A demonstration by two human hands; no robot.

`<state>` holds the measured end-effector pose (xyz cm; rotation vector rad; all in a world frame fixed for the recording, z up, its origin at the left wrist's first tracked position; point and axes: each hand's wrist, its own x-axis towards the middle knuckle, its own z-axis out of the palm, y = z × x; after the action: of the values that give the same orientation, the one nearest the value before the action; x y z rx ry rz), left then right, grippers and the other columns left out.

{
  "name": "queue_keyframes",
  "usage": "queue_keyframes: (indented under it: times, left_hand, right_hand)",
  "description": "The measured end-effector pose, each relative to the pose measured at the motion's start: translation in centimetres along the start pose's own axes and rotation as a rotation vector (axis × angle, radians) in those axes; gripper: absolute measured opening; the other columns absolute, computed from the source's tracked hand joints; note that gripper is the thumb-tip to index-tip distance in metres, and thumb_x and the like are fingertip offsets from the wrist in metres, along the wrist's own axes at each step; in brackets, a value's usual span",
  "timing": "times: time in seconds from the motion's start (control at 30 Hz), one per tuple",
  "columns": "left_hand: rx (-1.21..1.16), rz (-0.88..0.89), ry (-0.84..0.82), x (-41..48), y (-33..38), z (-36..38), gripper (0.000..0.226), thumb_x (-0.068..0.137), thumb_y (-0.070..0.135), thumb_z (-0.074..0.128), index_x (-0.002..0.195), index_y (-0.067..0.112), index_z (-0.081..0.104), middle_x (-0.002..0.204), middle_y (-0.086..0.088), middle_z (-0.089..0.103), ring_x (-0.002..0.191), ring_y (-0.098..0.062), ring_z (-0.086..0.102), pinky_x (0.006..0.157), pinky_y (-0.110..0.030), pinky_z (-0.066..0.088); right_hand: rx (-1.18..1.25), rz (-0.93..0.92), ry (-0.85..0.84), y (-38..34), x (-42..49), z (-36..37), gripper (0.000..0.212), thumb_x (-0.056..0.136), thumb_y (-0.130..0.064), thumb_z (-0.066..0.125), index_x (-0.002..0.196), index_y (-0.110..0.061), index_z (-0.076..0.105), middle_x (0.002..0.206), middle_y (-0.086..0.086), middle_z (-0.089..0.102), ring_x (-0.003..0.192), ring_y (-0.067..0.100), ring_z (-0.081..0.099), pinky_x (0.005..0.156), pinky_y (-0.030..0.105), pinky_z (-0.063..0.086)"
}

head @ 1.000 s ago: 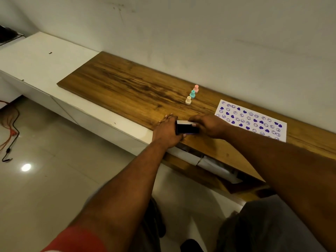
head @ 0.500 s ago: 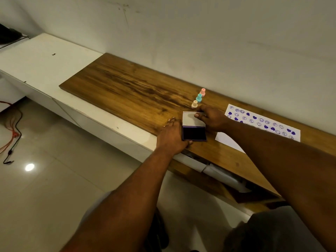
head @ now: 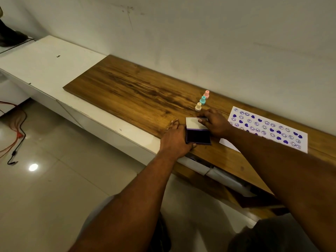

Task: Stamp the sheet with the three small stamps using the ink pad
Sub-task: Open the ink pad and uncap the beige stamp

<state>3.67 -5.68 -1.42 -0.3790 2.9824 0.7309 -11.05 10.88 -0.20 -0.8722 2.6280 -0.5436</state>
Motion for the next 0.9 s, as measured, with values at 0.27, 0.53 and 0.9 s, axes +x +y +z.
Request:
queue_keyframes:
  times: [0.27,0.53,0.9]
  left_hand:
    - [0.001,0.0,-0.015,0.1,-0.2,-0.7,0.099,0.081,0.068,0.073,0.158,0.022,0.031,0.171,-0.01,0.02,0.156,-0.026,0.018,0.122,-0.046,0.025]
    - [-0.141,-0.074,-0.113,1.3,-0.5,-2.8,0.118,0.073,0.074,0.077,0.163,0.02,0.021,0.172,-0.007,0.015,0.156,-0.026,0.02,0.122,-0.046,0.026]
    - [-0.149,-0.12,-0.059,1.2,-2.5,-3.9,0.105,0.086,0.062,0.073,0.163,0.015,0.02,0.17,-0.008,0.022,0.153,-0.027,0.026,0.123,-0.044,0.028]
  right_hand:
    - [-0.034,0.121,0.446,-1.2,1.4,-1.8,0.035,0.099,-0.038,0.065,0.129,-0.02,0.069,0.119,0.004,0.072,0.099,0.022,0.065,0.076,0.03,0.045]
    - [-0.255,0.173,0.396,-4.8,4.0,-1.8,0.037,0.098,-0.04,0.062,0.118,-0.011,0.074,0.11,0.015,0.073,0.102,0.033,0.067,0.083,0.039,0.056]
    - [-0.182,0.158,0.252,-9.8,6.6,0.8,0.024,0.1,-0.027,0.062,0.108,-0.007,0.072,0.11,0.015,0.072,0.1,0.033,0.068,0.074,0.032,0.045]
